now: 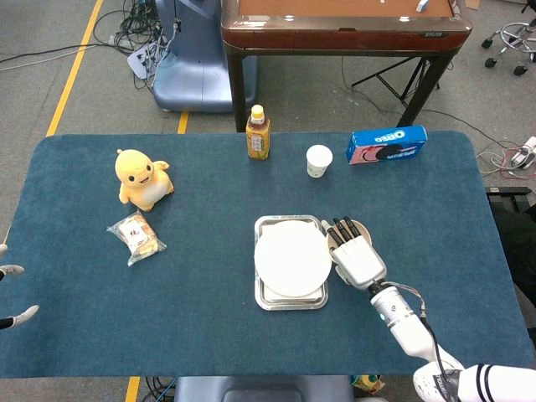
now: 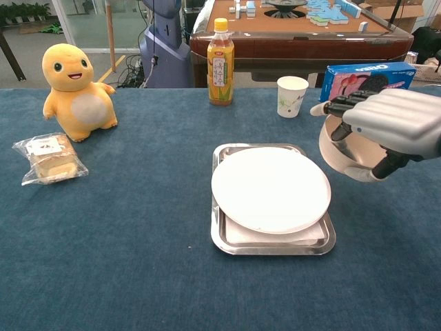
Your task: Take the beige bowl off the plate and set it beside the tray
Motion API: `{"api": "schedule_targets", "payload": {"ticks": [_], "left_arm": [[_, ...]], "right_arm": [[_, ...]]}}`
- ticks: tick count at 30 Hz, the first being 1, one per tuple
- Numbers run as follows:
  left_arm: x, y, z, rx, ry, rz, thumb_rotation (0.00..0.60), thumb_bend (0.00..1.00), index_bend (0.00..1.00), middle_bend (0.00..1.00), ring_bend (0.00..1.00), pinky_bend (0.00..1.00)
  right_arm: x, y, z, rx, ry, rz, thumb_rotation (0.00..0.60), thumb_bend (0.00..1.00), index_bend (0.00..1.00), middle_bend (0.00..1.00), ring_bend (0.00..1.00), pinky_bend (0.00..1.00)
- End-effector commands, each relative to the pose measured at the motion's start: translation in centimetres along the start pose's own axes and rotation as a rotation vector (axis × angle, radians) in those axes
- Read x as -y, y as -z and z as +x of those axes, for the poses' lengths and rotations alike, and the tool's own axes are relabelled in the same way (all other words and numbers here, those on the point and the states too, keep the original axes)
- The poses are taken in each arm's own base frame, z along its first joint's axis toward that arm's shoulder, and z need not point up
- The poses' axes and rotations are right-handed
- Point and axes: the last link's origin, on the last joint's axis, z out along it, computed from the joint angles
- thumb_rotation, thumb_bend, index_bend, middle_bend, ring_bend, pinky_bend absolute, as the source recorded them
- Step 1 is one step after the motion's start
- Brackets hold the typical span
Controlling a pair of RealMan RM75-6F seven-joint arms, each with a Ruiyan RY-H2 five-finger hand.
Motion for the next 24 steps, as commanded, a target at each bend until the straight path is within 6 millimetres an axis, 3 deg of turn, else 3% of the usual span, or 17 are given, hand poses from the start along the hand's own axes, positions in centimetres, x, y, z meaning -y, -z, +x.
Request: {"api": "schedule_targets", "payload": {"ticks": [1, 9, 17, 24], "left_arm": [[0.0, 0.0, 0.0, -0.001, -0.001, 0.0, 0.6, 0.05, 0.35, 0.1, 0.02, 0.22], [0.0, -0.1, -0.2, 0.005, -0.004, 0.003, 0.6, 0.05, 0.35, 0.1, 0.02, 0.23], [0.0, -0.1, -0.2, 0.007, -0.005, 0.003, 0.6, 0.05, 0.35, 0.11, 0.02, 0.24], [0.0, 0.0, -0.1, 0.007, -0.004, 0.002, 0.6, 0.05, 0.35, 0.11, 0.02, 0.24]], "right_arm": [[-0.7, 0.5, -1.1, 0.028, -0.009, -0.017, 0.6, 0.45, 0.63, 0.07, 0.0, 0.04], [-1.6, 0.8, -3.5, 0.084, -0.038, -0.041, 0.6, 0.45, 0.63, 0.07, 0.0, 0.04], [-1.8, 0.7, -4.4, 0.103, -0.06, -0.045, 0.6, 0.42, 0.62, 0.07, 0.0, 0.04], [-1.9, 1.2, -4.0, 0.07, -0.068, -0.047, 0.6, 0.18, 0.36, 0.07, 0.0, 0.04]]}}
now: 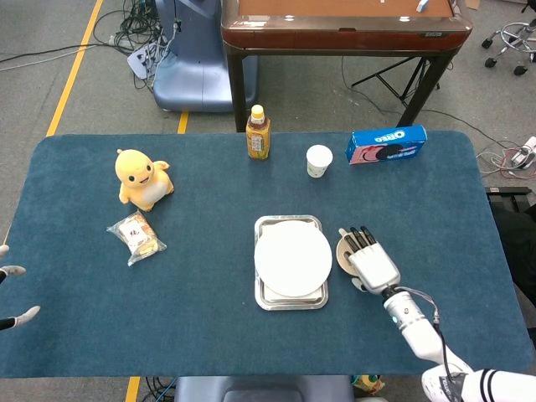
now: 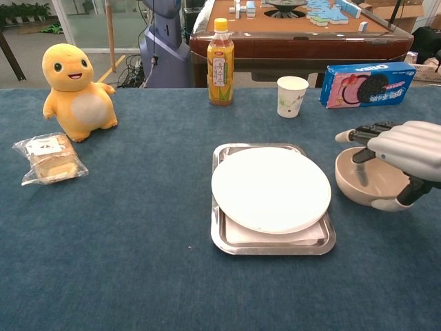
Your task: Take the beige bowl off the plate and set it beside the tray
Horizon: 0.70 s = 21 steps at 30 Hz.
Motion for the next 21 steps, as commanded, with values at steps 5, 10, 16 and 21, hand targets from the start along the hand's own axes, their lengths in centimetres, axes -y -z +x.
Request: {"api": "schedule_targets", "payload": {"ticks": [5, 10, 16, 21], "left_arm": [[0.0, 0.0, 0.0, -0.001, 0.001, 0.002, 0.6, 0.05, 0.35, 0.11, 0.02, 0.25], [0.0, 0.0, 0.1, -0.001, 0.0, 0.002, 0.6, 0.05, 0.35, 0.11, 0.02, 0.25], [-0.3, 0.2, 0.1, -0.005, -0.004, -0.008, 0.6, 0.05, 0.35, 0.11, 0.02, 0.25], [-0.7, 0.5, 0.0, -0.012, -0.02, -0.023, 0.6, 0.05, 0.35, 0.11, 0.03, 0.25]], "right_arm": [[-0.3, 1.7, 1.4, -0.056, -0.021, -0.006, 0.6, 0.07, 0.28, 0.06, 0.0, 0.04], [-1.6, 4.9, 3.6, -0.167, -0.059, -0.062, 0.6, 0.07, 0.28, 0.06, 0.0, 0.04], [-4.2, 8.9, 4.5, -0.29, -0.071, -0.207, 0.6, 0.07, 0.28, 0.06, 0.0, 0.04], [-6.2, 12.7, 3.3, -0.324, -0.165, -0.323, 0.6, 0.07, 0.28, 0.06, 0.0, 0.04]]}}
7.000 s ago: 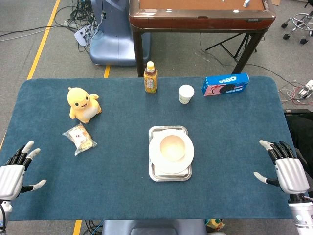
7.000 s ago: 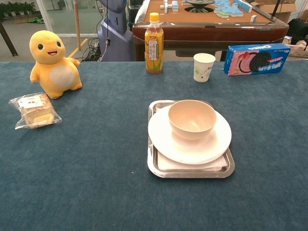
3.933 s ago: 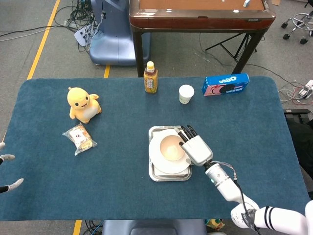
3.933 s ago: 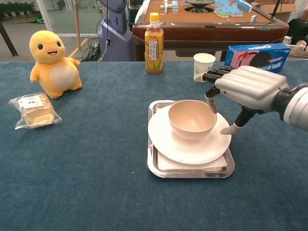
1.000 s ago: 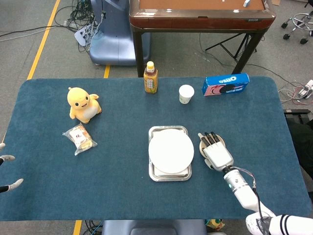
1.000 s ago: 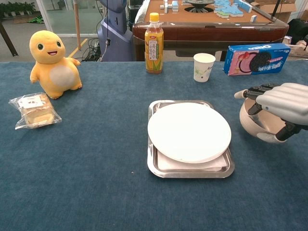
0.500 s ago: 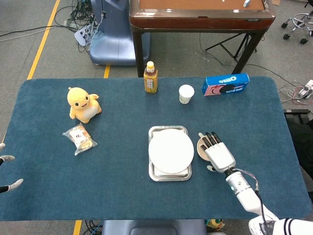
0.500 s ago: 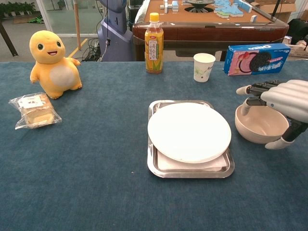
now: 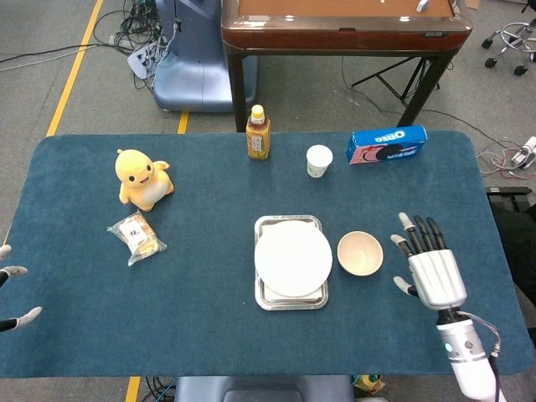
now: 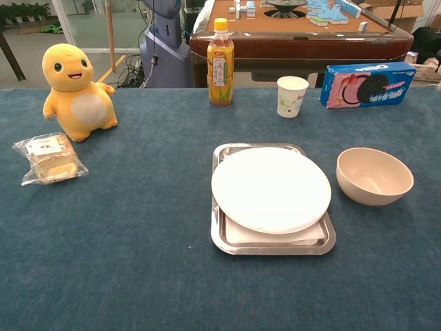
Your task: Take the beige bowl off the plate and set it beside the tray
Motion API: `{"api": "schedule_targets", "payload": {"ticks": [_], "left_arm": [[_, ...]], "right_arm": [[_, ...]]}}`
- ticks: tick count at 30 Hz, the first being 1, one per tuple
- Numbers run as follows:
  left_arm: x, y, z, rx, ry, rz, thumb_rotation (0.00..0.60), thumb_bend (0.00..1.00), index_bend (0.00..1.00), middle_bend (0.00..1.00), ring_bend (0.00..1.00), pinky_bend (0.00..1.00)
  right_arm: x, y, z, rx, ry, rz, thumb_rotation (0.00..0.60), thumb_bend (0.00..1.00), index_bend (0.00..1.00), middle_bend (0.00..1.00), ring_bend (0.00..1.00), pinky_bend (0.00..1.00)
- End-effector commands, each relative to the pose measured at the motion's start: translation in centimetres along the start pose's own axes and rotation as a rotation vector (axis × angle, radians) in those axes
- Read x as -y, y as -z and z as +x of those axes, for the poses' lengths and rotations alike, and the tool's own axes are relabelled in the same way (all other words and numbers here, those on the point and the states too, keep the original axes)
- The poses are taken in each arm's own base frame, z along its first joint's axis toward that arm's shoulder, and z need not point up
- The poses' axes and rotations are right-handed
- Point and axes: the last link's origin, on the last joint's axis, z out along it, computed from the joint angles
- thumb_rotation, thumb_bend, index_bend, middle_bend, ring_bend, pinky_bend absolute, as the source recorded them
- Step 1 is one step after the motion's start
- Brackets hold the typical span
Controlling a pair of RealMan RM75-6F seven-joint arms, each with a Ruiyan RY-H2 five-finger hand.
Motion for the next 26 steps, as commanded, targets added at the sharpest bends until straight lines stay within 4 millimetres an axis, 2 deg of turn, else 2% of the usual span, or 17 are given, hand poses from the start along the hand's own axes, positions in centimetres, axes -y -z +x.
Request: {"api": "schedule_targets", "payload": {"ticks": [1, 5, 9, 18, 26], "left_arm": [[-0.3, 0.2, -0.1, -0.002, -0.011, -0.011, 0.6, 0.05, 0.35, 0.11, 0.04, 0.25], [-1.0, 0.5, -0.4, 0.005, -0.008, -0.042, 0.6, 0.05, 0.35, 0.12, 0.05, 0.25], [-1.6, 0.7, -0.9, 0.017, 0.001, -0.075, 0.6, 0.05, 0.36, 0.13, 0.05, 0.25], [-2.2, 0.6, -1.7, 0.061, 0.014, -0.098, 0.6, 0.05, 0.36, 0.13, 0.05, 0.26], [-1.9, 0.3, -1.8, 0.074, 0.023, -0.087, 0.6, 0.05, 0.36, 0.13, 0.06, 0.26]], "right_arm": [[-2.5, 3.2, 0.0, -0.02, -0.067, -0.095, 0.6, 0.07, 0.28, 0.06, 0.0, 0.04], [-4.1, 5.1, -0.8, -0.02, -0.108, -0.138, 0.6, 0.07, 0.28, 0.06, 0.0, 0.04], [-5.3, 5.7, -0.8, -0.054, -0.132, -0.153, 0.6, 0.07, 0.28, 0.06, 0.0, 0.04], [-7.1, 5.5, -0.2, -0.093, -0.155, -0.188, 0.6, 0.07, 0.28, 0.07, 0.0, 0.04], [-7.3, 5.1, -0.6, -0.058, -0.167, -0.184, 0.6, 0.07, 0.28, 0.07, 0.0, 0.04]]}}
